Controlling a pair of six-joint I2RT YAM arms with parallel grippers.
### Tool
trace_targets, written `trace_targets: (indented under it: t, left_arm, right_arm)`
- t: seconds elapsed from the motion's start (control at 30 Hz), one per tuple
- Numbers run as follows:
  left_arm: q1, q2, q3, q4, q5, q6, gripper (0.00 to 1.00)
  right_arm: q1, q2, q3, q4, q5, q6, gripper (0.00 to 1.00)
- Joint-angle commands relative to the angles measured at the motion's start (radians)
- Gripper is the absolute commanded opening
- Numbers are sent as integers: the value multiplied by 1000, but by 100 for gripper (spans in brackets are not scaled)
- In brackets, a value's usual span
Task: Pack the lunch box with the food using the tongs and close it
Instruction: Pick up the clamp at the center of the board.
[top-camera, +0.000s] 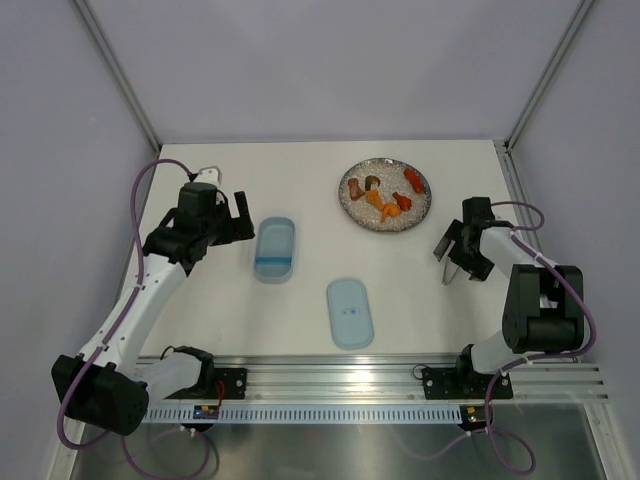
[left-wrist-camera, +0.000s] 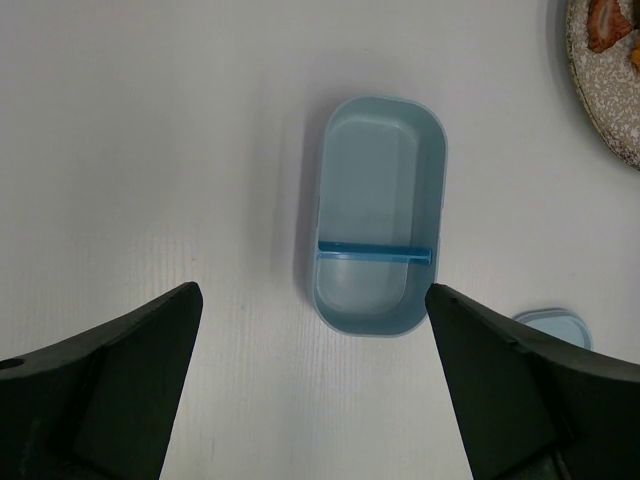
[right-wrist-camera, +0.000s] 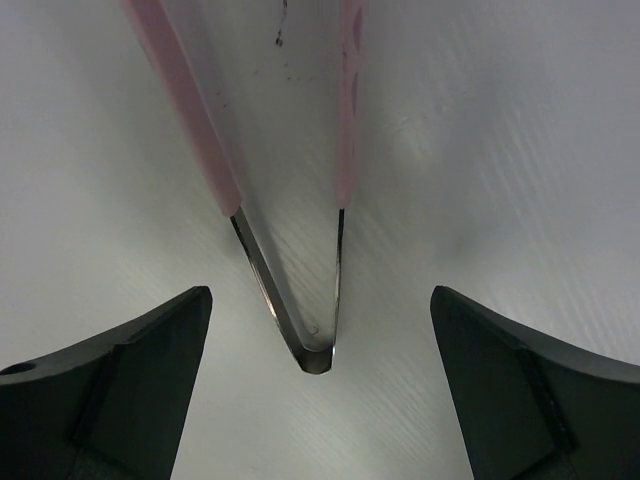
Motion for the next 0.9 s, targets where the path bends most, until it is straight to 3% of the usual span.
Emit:
trace_targets:
  t: [0.0,0.47,0.7,0.87]
  left_arm:
    - [1,-2,13,19,11,15,99]
    - [0,6,11,21,20,16,99]
    - [1,16,20,15,8,18,99]
    - [0,32,36,6,6,12,99]
  right_arm:
    - [-12,21,56,43,1,-31,100]
    - [-13,144,91,43,-61,-2,92]
    - [-13,193,111,53,-64,-2,79]
    - [-13,192,111,56,-65,-7,76]
